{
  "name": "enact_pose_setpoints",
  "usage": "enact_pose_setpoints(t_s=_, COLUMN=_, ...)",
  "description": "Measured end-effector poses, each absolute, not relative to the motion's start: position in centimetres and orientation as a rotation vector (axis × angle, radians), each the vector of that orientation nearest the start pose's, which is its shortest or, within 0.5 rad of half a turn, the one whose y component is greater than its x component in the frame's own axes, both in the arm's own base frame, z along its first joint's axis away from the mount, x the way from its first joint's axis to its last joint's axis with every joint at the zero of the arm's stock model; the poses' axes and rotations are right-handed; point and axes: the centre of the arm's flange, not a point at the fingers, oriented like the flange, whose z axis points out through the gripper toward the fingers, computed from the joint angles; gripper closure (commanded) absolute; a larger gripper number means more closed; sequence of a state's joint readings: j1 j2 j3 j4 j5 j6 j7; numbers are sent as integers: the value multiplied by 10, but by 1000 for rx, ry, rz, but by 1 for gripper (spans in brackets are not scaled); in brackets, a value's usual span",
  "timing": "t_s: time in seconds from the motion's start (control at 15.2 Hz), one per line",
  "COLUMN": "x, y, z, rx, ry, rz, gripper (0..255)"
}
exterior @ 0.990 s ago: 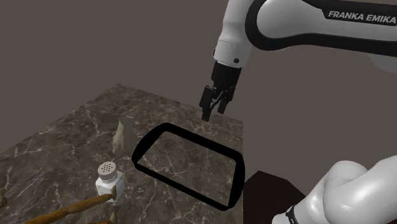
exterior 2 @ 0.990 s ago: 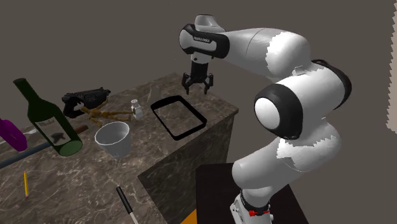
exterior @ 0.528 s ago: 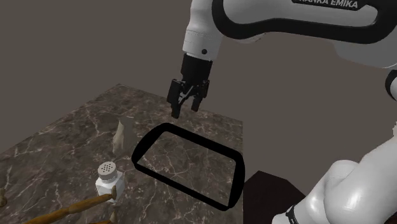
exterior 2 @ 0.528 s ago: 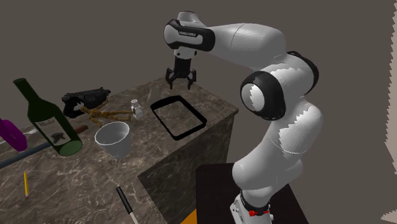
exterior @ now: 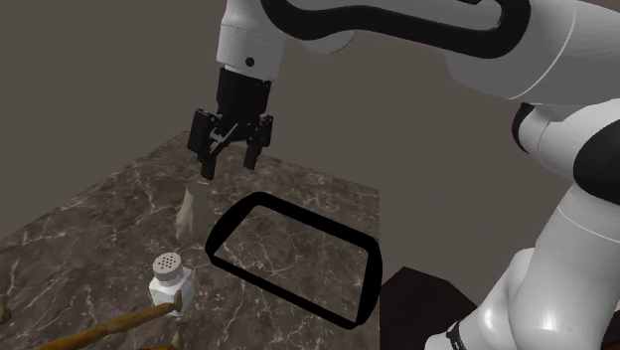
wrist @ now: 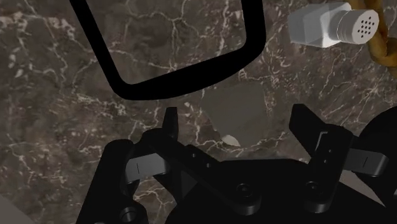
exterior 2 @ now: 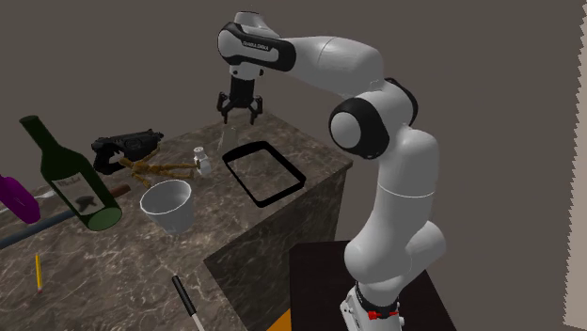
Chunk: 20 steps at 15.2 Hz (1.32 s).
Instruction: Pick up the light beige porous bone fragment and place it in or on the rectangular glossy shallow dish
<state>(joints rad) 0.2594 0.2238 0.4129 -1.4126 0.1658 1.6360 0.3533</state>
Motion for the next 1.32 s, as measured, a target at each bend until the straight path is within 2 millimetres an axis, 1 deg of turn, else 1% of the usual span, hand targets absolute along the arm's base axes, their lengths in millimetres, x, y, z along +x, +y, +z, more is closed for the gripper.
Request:
enact_pose_setpoints(t_s=0.07, x=496, y=385, z=586, rx=-2869, ry=-438, rz=160, gripper=0)
enact_pose_setpoints(t_s=0.2, x=497, y=390, z=581, rx=-2866, ry=-441, rz=160, gripper=0)
enact_pose_setpoints(t_s=0.59, x=493, y=398, z=553, rx=-2864, ry=-442, rz=160, gripper=0)
enact_pose_setpoints(t_s=0.99, x=493, y=399, z=550, rx=-2864, ry=-442, rz=159, gripper=0)
enact_pose_setpoints(t_s=1.06, x=493, y=399, z=550, rx=-2864, ry=-442, rz=159, gripper=255)
enact_pose_setpoints(t_s=1.32, x=493, y=399, z=550, rx=-2864, ry=-442, rz=159, gripper=255)
